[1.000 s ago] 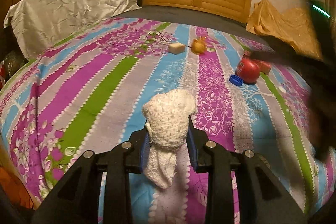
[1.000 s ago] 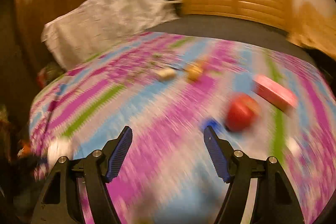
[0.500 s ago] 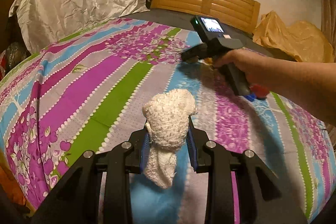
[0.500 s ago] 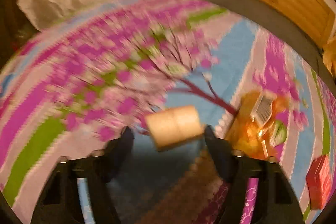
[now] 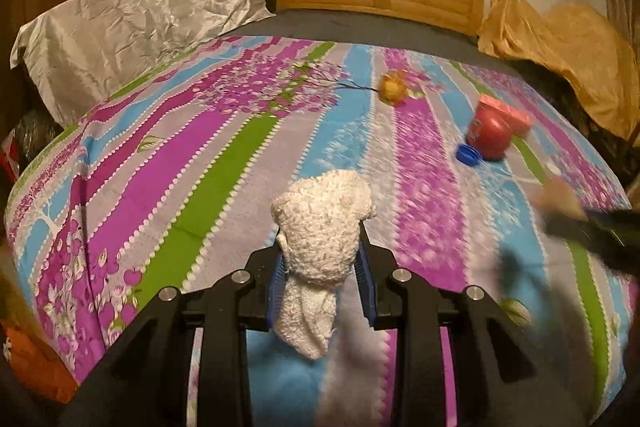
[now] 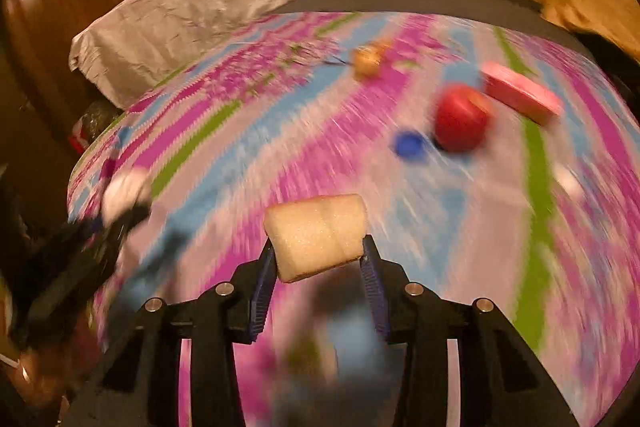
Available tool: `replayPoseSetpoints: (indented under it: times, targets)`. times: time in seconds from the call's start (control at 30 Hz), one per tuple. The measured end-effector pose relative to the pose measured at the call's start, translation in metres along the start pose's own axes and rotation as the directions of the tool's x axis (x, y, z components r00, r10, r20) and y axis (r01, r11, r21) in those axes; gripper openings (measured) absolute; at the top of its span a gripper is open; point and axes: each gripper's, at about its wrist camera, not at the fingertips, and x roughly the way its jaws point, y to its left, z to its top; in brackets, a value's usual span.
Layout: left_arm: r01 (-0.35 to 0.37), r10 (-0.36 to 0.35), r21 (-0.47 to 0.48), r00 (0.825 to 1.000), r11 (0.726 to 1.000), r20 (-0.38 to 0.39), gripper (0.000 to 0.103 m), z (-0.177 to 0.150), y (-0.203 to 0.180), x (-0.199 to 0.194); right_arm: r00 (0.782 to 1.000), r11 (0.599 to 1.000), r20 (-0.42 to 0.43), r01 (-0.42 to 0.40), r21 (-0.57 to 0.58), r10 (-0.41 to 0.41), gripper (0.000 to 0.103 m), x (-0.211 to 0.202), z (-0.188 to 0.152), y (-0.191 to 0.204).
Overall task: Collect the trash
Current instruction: 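Grasp the white cloth with the left tool while the right tool grasps the beige sponge, then carry the white cloth and beige sponge with both tools over the green bin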
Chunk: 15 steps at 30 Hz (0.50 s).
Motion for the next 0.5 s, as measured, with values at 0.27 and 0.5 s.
replayPoseSetpoints:
  times: [0.27,0.5]
  targets:
    - [0.043,-0.044,0.086,0.999,0.995,0.007,0.029,-0.007,-0.058,-0.055,0.987,0.998,0.156,0.04,0.043,-0.046,0.042,-0.125,-0.068,-0.008]
    - [0.114,-0.128,0.182,0.99,0.977,0.063,0.029,0.004,-0.124,-0.108,0.945,0.993,0.308,0.092,0.076,-0.111,0.042,-0.214,-0.078,-0.035]
